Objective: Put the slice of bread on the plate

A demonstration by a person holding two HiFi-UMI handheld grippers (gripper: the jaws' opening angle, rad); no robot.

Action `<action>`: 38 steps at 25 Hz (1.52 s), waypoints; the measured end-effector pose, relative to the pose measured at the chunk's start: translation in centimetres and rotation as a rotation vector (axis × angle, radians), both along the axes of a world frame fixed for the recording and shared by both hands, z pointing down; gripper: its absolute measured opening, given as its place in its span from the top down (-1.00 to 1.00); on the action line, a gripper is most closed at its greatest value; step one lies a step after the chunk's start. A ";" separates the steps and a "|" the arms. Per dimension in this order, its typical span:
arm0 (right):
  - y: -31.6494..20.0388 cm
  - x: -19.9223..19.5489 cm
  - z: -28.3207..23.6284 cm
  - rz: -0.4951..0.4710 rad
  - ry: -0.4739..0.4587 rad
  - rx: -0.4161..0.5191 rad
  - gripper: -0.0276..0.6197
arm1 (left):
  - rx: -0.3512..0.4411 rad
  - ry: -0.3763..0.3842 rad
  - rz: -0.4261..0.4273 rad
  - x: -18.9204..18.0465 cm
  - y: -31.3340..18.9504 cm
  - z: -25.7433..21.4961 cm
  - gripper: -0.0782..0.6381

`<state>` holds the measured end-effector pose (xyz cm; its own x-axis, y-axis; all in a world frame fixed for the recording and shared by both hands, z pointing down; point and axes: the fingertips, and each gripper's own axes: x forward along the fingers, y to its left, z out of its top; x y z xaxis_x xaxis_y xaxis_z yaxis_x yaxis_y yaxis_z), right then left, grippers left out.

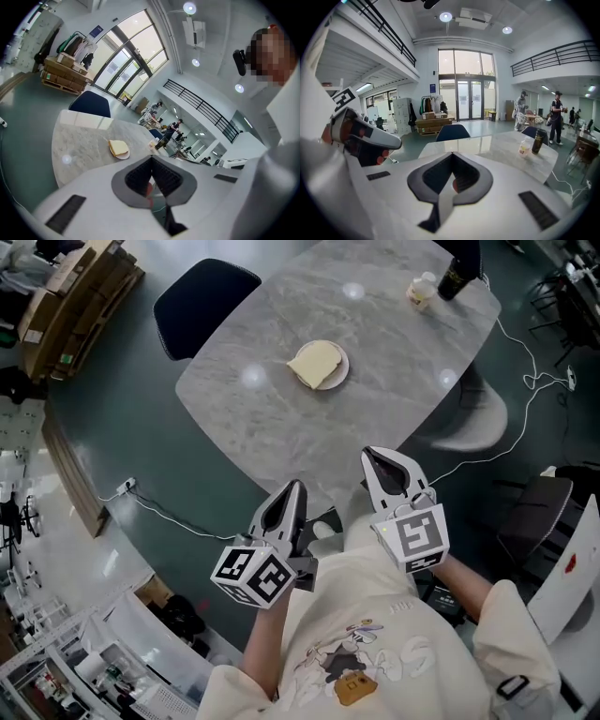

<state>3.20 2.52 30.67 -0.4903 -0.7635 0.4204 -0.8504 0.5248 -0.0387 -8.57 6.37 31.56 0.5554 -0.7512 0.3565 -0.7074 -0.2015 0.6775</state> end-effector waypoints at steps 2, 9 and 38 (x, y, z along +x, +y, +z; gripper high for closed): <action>1.9 -0.1 -1.1 -0.004 -0.012 0.006 0.91 | 0.003 -0.008 0.006 0.0 1.7 -0.5 0.76; 8.0 -0.4 -4.9 -0.016 -0.062 0.029 0.91 | 0.082 -0.032 0.061 0.7 6.2 -3.6 0.76; 21.6 -4.3 -7.7 -0.024 -0.139 0.065 0.91 | 0.099 -0.017 0.198 4.6 16.4 -5.4 0.76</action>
